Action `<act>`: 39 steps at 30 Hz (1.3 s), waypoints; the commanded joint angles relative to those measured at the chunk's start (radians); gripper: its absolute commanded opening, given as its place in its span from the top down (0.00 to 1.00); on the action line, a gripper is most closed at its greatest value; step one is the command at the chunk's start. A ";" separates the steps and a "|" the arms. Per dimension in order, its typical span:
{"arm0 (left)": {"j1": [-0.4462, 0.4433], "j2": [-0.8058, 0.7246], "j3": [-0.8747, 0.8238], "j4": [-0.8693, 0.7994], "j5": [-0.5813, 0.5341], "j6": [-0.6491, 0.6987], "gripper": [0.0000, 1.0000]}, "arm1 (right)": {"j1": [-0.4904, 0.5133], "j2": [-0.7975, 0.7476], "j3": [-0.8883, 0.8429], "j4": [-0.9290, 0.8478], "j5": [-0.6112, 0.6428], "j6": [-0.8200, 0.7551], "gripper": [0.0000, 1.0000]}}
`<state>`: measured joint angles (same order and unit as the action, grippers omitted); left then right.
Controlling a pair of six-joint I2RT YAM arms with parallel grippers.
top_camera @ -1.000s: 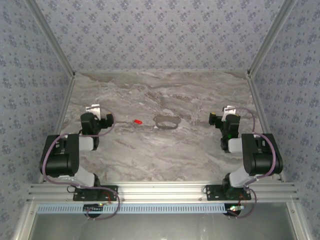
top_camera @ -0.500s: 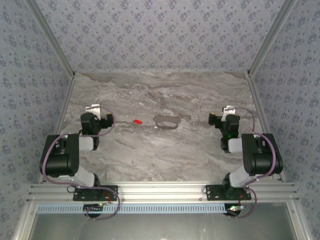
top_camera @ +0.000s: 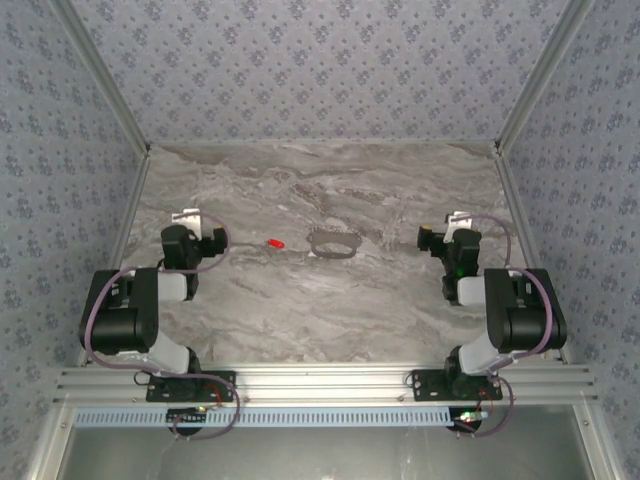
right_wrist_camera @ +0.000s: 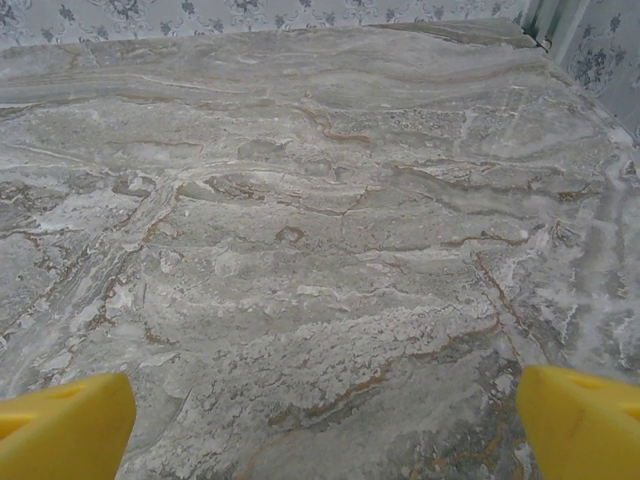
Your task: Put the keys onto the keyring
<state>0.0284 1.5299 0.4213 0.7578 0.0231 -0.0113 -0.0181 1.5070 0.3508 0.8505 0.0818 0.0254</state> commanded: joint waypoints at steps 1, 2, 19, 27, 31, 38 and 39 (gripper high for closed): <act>0.007 -0.069 0.090 -0.180 0.025 -0.002 0.02 | -0.005 -0.105 0.035 -0.128 0.010 -0.004 0.00; 0.006 -0.082 0.112 -0.231 0.022 -0.005 0.02 | -0.006 -0.135 0.052 -0.195 0.012 0.010 0.00; -0.101 -0.442 0.370 -1.143 -0.064 -0.472 0.02 | -0.098 -0.232 0.411 -0.863 -0.517 0.551 0.19; -0.142 -0.537 0.316 -1.226 0.052 -0.671 0.02 | 0.101 -0.088 0.482 -1.016 -0.502 0.501 0.26; -0.171 -0.520 0.299 -1.207 0.110 -0.713 0.02 | 0.167 0.054 0.551 -1.053 -0.574 0.454 0.36; -0.220 -0.428 0.338 -1.187 0.135 -0.742 0.02 | 0.221 0.241 0.680 -1.062 -0.594 0.427 0.46; -0.225 -0.412 0.351 -1.184 0.140 -0.744 0.02 | 0.227 0.255 0.693 -1.061 -0.590 0.428 0.46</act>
<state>-0.1852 1.0889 0.7326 -0.4347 0.1249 -0.7193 0.1944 1.7336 0.9874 -0.1715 -0.4873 0.4782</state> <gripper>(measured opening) 0.977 0.538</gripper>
